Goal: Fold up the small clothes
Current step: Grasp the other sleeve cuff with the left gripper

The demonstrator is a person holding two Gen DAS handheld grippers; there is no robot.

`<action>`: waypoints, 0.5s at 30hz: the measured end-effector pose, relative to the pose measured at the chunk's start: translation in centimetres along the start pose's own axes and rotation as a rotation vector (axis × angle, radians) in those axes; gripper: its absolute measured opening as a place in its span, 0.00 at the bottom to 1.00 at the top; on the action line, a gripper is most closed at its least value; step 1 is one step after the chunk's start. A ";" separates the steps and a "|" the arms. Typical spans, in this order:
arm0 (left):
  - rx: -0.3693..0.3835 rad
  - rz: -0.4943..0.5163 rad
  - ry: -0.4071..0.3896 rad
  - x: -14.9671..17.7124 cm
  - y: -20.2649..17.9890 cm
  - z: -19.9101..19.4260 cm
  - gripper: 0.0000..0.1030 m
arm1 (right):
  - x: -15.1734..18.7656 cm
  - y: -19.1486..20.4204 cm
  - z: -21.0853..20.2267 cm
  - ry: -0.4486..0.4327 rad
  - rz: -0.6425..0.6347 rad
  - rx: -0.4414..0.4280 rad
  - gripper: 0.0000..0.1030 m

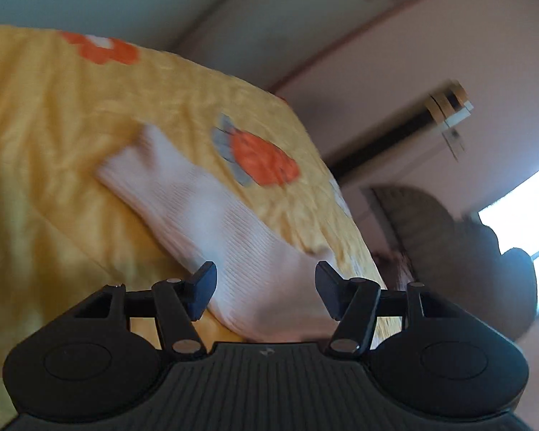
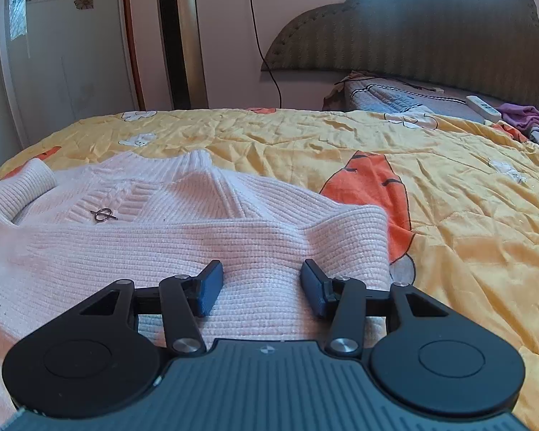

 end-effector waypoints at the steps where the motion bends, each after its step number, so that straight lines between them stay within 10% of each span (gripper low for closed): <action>1: -0.018 -0.046 0.006 -0.7 1.2 0.2 0.59 | 0.0 0.0 0.0 -0.001 0.002 -0.001 0.52; 4: -0.031 -0.182 0.062 -1.6 3.8 1.3 0.59 | 0.0 -0.1 -0.1 -0.002 0.010 -0.004 0.52; 12: -0.072 -0.164 0.062 -1.6 4.0 2.9 0.57 | 0.0 0.0 -0.2 -0.002 0.016 -0.002 0.52; 15: -0.136 -0.119 0.057 -2.3 4.4 3.9 0.27 | 0.0 0.0 -0.2 -0.001 0.018 -0.003 0.52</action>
Point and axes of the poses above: each gripper's, at about its wrist camera, not at the fingertips, and z roughly the way its jaws point, y to its left, x to its underside, the point moved 7 cm from there along z, roughly the way its jaws point, and after that the axes turned 9 degrees about z, right-handed, at the moved point
